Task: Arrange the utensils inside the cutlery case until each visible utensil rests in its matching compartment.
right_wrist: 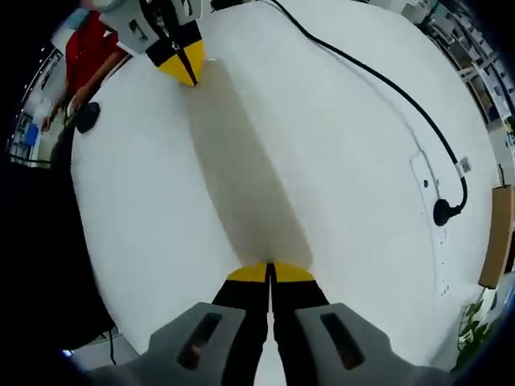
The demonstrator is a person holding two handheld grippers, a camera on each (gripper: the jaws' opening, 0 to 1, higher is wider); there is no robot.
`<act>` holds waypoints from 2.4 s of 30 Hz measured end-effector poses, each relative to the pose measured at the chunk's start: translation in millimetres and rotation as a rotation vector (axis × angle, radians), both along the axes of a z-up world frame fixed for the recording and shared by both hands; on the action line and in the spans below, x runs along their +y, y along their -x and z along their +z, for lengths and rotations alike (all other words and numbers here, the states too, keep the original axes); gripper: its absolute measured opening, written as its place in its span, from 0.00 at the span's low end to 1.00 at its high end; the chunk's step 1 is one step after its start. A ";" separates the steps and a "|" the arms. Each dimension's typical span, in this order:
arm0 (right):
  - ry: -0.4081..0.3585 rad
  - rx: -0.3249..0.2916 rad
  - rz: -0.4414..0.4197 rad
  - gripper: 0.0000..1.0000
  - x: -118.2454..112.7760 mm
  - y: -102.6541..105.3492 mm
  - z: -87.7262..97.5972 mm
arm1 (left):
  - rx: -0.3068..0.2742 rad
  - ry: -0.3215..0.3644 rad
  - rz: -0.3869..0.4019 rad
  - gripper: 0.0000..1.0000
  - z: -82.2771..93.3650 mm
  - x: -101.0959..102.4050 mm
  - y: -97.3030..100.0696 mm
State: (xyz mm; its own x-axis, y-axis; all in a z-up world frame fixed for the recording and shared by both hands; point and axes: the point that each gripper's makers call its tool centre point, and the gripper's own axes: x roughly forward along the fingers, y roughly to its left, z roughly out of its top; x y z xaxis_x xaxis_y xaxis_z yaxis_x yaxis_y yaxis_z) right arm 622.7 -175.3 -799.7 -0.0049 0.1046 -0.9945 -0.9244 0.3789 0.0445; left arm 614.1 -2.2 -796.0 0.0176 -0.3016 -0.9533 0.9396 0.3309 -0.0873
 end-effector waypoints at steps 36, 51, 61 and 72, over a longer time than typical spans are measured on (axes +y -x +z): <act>-0.077 0.022 -0.129 0.00 0.3 -0.5 -0.2 | 0.014 -0.189 -0.068 0.00 -2.1 17.4 3.6; -0.050 0.036 -0.103 0.00 -1.7 -0.1 0.2 | 0.031 -0.159 -0.012 0.00 -2.3 15.1 3.4; -0.019 0.018 -0.069 0.00 -0.1 1.4 -0.9 | 0.049 -0.149 0.019 0.00 -2.4 17.6 5.5; -0.044 -0.056 -0.064 0.00 -0.4 5.5 0.9 | -0.104 -0.119 0.012 0.00 -0.9 15.4 8.6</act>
State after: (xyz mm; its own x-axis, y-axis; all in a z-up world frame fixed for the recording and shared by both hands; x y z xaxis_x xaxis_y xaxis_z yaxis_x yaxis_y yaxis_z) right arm 617.2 -175.7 -798.9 0.0587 0.1464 -0.9875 -0.8997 0.4363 0.0112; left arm 605.5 13.2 -796.9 0.1208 -0.1861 -0.9751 0.9375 0.3444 0.0504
